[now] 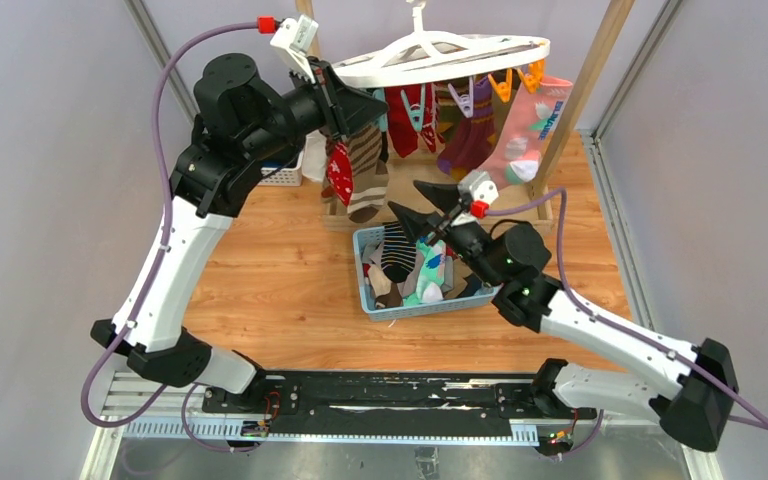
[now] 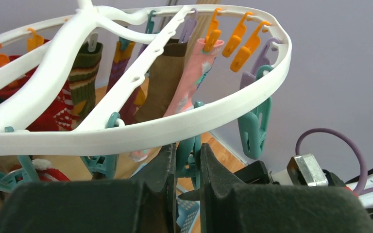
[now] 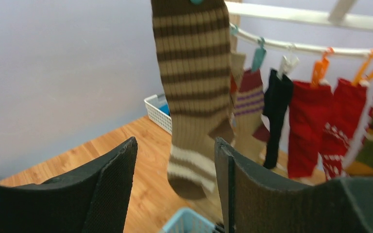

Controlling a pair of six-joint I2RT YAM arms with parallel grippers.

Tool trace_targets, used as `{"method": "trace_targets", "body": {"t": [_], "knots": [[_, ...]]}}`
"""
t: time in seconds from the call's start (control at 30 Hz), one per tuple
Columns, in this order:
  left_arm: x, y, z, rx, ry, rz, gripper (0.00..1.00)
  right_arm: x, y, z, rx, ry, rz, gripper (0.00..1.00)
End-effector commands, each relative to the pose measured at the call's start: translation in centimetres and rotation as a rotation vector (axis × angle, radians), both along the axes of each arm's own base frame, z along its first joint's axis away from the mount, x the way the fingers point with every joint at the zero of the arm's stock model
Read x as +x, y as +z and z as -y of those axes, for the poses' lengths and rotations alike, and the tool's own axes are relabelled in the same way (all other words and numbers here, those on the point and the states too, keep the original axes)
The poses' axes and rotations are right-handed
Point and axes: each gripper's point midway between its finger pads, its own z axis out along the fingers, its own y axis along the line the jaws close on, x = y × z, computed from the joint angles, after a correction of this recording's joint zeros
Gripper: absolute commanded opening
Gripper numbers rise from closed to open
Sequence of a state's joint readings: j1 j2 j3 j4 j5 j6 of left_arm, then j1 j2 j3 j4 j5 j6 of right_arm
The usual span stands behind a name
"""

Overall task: Clip the socks to the hanger
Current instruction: Pick up the sock from the bin.

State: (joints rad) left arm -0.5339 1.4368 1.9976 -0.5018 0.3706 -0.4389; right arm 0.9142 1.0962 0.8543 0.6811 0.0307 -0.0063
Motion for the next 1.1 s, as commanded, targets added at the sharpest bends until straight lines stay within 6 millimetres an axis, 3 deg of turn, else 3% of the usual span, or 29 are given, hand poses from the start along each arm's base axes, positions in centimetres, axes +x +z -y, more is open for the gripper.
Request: {"method": "trace_targets", "body": {"t": [0.0,0.27,0.4,0.57,0.73,0.93,1.07], "knots": [[1.2,-2.8,0.1,0.019,0.021,-0.106,0.0,-0.3,-5.7,2.7,-0.131,-0.09,-0.077,0.59],[2.8,-3.5,2.7,-0.019,-0.049,-0.158,0.0,-0.8,-11.3,6.3,-0.306,-0.186,-0.199,0.61],[2.8,-4.1,3.8,-0.058,-0.101,-0.213,0.0,-0.8,-13.5,6.8,-0.396,-0.205,-0.24,0.61],[2.1,-4.5,4.2,-0.072,-0.13,-0.243,0.0,-0.2,-16.9,5.3,-0.494,-0.174,-0.293,0.62],[1.4,-4.6,3.0,-0.033,-0.1,-0.215,0.0,1.1,-20.7,3.2,-0.571,-0.158,-0.364,0.62],[0.1,-6.1,1.9,0.02,-0.083,-0.207,0.0,2.9,-24.6,1.5,-0.583,-0.151,-0.446,0.63],[-0.3,-6.7,1.1,0.055,-0.058,-0.201,0.0,4.1,-26.4,0.4,-0.566,-0.153,-0.492,0.63]]}}
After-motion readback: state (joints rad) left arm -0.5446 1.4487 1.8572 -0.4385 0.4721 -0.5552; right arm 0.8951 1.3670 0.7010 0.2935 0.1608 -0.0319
